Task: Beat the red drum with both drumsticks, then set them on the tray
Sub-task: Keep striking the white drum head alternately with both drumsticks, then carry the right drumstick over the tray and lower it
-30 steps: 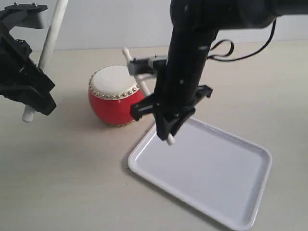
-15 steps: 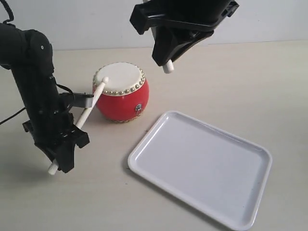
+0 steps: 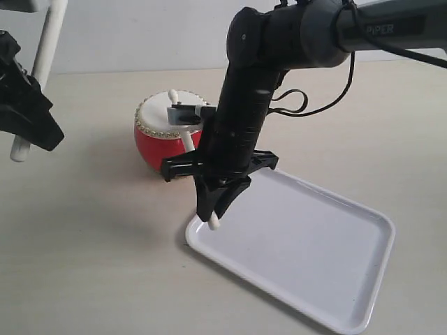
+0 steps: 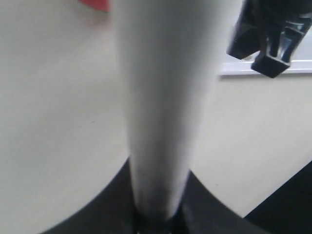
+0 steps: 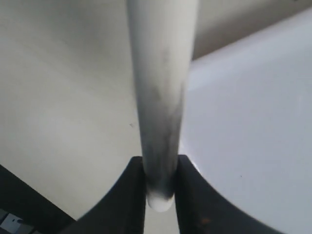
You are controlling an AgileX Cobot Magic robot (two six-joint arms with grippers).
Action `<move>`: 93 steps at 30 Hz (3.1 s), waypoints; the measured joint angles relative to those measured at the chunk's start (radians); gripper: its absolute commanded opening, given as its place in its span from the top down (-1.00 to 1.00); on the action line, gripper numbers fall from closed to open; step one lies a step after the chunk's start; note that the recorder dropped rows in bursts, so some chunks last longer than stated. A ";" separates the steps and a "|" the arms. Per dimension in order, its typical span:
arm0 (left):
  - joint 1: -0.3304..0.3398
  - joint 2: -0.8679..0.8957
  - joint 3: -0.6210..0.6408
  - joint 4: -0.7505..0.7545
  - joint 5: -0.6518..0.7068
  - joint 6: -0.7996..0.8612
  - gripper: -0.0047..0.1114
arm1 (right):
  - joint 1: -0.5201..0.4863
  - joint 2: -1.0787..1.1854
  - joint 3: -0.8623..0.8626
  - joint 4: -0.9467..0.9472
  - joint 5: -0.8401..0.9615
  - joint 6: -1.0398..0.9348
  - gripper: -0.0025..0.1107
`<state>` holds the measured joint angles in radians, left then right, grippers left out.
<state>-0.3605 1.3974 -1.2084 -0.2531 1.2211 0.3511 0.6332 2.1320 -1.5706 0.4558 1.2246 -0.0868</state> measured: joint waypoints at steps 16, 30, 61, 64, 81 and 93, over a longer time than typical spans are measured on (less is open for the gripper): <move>-0.050 0.586 -0.047 -0.053 -0.002 0.029 0.92 | 0.000 -0.467 -0.034 -0.004 -0.003 -0.031 0.96; -0.052 0.387 -0.069 -0.065 -0.009 0.019 0.92 | 0.000 -0.478 -0.034 -0.076 0.003 -0.031 0.96; -0.052 -0.009 0.310 -0.191 -0.339 0.088 0.92 | 0.000 -0.639 0.463 -0.449 0.003 -0.101 0.96; -0.052 -0.029 0.320 -0.195 -0.348 0.090 0.92 | 0.000 -0.618 0.519 -0.538 0.005 -0.105 0.96; -0.052 -0.114 0.322 -0.213 -0.346 0.102 0.92 | 0.000 -0.327 0.533 -0.710 0.002 -0.155 0.96; -0.052 -0.136 0.322 -0.221 -0.318 0.102 0.92 | 0.000 -0.216 0.536 -0.764 -0.003 -0.098 0.96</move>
<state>-0.4121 1.2613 -0.8867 -0.4740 0.9035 0.4535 0.6332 1.9156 -1.0350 -0.3080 1.2213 -0.1846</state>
